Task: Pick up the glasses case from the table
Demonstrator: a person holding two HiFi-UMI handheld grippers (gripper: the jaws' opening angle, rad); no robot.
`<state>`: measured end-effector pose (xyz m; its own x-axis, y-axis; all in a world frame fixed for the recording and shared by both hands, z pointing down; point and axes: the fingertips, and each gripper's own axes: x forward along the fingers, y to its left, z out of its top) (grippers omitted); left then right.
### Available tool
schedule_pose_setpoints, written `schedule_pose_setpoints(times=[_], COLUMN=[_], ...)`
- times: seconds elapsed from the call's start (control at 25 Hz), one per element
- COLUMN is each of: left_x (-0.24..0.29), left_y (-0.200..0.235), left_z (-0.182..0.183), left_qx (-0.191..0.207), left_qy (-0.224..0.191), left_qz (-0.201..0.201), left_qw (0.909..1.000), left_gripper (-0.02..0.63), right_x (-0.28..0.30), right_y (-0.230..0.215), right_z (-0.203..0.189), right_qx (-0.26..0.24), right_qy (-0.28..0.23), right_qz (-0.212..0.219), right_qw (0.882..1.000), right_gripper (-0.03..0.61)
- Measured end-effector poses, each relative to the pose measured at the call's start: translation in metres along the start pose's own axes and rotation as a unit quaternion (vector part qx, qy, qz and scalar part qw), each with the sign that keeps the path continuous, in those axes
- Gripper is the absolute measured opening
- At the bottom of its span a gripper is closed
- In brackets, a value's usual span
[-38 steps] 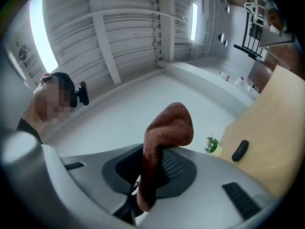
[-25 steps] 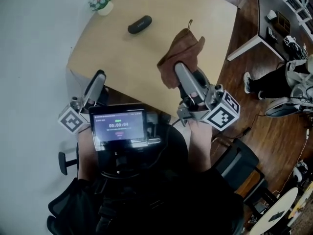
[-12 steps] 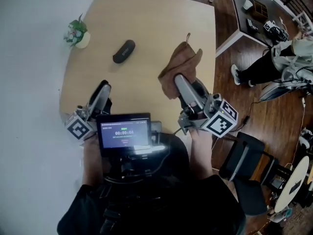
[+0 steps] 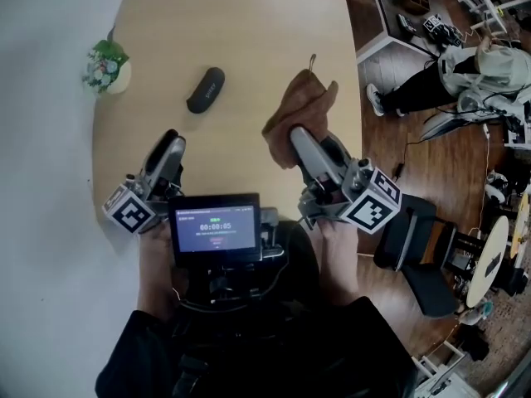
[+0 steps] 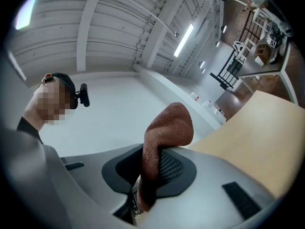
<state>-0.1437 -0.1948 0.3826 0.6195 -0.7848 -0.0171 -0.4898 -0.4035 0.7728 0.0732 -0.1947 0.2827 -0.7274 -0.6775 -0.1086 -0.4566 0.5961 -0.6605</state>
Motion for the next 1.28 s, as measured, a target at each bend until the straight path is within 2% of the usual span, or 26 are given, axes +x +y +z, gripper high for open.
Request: schedule_pose_setpoints(times=[0.16, 0.32, 0.64, 0.84, 1.04, 1.28], left_x=[-0.010, -0.019, -0.012, -0.012, -0.015, -0.002], left_y=[0.045, 0.079, 0.063, 0.042, 0.038, 0.030], left_z=[0.004, 0.006, -0.009, -0.020, -0.020, -0.028], left_qx=[-0.019, -0.017, -0.012, 0.007, 0.050, 0.076], left_qy=[0.009, 0.017, 0.039, 0.040, 0.046, 0.061], left_qz=[-0.015, -0.024, -0.039, -0.027, -0.002, 0.033], left_qw=[0.9997, 0.9994, 0.9984, 0.9988, 0.9977, 0.9947], left_gripper=[0.172, 0.172, 0.179, 0.184, 0.213, 0.230], right_x=[0.021, 0.042, 0.024, 0.010, 0.012, -0.001], right_y=[0.002, 0.009, 0.015, 0.015, 0.009, -0.002], right_z=[-0.036, -0.063, -0.061, -0.053, -0.050, -0.029], right_qx=[-0.010, -0.026, -0.025, -0.018, -0.005, 0.014], right_qy=[0.007, 0.015, 0.002, -0.001, -0.011, -0.028], right_qz=[-0.031, -0.045, -0.060, -0.037, -0.003, 0.029], right_qw=[0.999, 0.999, 0.998, 0.999, 1.000, 0.999], right_gripper=[0.060, 0.060, 0.060, 0.060, 0.060, 0.060])
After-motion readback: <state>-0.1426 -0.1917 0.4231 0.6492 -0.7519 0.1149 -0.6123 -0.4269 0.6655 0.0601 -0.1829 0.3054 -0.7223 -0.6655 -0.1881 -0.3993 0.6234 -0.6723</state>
